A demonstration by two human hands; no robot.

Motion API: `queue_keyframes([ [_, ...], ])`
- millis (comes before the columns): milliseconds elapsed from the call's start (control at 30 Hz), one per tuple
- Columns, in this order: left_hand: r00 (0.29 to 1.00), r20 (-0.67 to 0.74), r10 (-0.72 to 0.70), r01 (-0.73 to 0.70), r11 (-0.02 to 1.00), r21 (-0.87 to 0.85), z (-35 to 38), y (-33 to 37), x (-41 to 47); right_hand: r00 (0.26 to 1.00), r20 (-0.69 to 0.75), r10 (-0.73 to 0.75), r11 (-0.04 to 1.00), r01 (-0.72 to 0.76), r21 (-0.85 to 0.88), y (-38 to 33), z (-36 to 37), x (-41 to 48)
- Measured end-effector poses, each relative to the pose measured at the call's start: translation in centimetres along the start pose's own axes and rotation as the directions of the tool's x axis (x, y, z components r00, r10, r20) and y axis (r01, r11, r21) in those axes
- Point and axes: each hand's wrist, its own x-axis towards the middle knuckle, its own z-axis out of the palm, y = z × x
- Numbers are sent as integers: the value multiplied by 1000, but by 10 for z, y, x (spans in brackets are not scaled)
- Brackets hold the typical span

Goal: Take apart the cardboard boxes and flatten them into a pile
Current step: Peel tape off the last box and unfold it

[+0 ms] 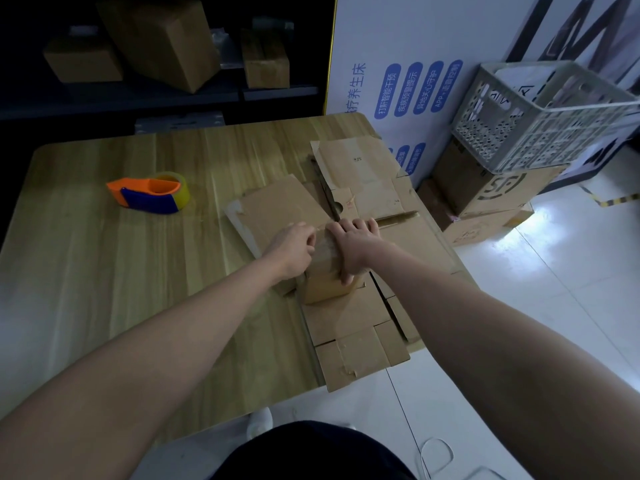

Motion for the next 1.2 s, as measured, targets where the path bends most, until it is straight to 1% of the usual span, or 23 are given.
queue_keyframes([
  [67, 1000, 9, 21, -18, 973, -231, 2, -12, -2, 1000, -7, -10, 1000, 10, 22, 2, -2, 1],
  [100, 1000, 9, -1, 4, 917, -400, 3, -18, -5, 1000, -8, -13, 999, 13, 29, 3, -2, 1],
  [133, 999, 23, -32, 40, 811, -583, 4, -21, -10, 1000, -9, -13, 999, 13, 38, 4, -2, 1],
  [167, 996, 55, -67, 85, 653, -753, 5, -23, -14, 1000, -14, -11, 999, 11, 49, 5, -2, 0],
  [200, 989, 105, -100, 140, 465, -874, 7, -24, -17, 1000, -18, -8, 998, 9, 61, 6, -2, 0],
  [233, 978, 156, -136, 190, 284, -940, 8, -24, -18, 1000, -22, -5, 997, 7, 74, 7, -1, 0],
  [300, 945, 238, -222, 246, 8, -969, 6, -24, -16, 1000, -24, -2, 996, 4, 93, 8, -2, 0],
  [367, 900, 297, -318, 248, -187, -951, 3, -29, -15, 1000, -21, 5, 993, -3, 117, 12, -3, 1],
  [433, 873, 302, -383, 207, -270, -940, -1, -36, -15, 999, -30, 18, 985, -13, 169, 21, -7, -1],
  [533, 887, 255, -385, 123, -335, -934, -12, -41, -11, 997, -10, 75, 953, -69, 294, 42, -16, -7],
  [567, 899, 231, -372, 107, -325, -940, -18, -39, -9, 996, 1, 89, 935, -84, 345, 48, -19, -8],
  [600, 908, 199, -368, 108, -254, -961, -22, -35, -5, 995, 9, 99, 917, -95, 388, 53, -21, -9],
  [633, 911, 157, -381, 128, -101, -987, -25, -30, -1, 994, 13, 106, 900, -101, 424, 56, -23, -10],
  [667, 910, 100, -403, 160, 119, -980, -26, -25, 2, 993, 12, 114, 880, -106, 463, 59, -25, -11],
  [700, 911, 35, -410, 185, 332, -925, -25, -22, 6, 992, 8, 124, 856, -111, 505, 61, -26, -12],
  [733, 924, -6, -382, 194, 483, -854, -23, -17, 8, 991, 2, 137, 830, -116, 545, 62, -26, -14],
  [767, 941, -11, -338, 198, 579, -791, -22, -13, 9, 989, -5, 147, 812, -117, 572, 62, -24, -15],
  [833, 962, -1, -275, 203, 716, -668, -18, -8, 12, 988, -13, 157, 794, -118, 597, 61, -17, -18],
  [867, 963, -30, -267, 198, 782, -591, -14, -8, 13, 988, -11, 156, 781, -117, 614, 60, -12, -19],
  [933, 952, -129, -278, 187, 861, -473, -9, -9, 17, 988, 0, 157, 736, -117, 667, 57, 1, -22],
  [1033, 948, -176, -267, 175, 893, -414, -3, -11, 19, 983, 29, 179, 699, -148, 700, 57, 15, -24],
  [1133, 950, -227, -215, 131, 933, -334, 1, -6, 16, 981, 60, 182, 720, -175, 671, 60, 9, -23],
  [1200, 944, -279, -174, 96, 957, -272, 4, -1, 16, 989, 22, 148, 761, -128, 636, 61, -11, -27],
])
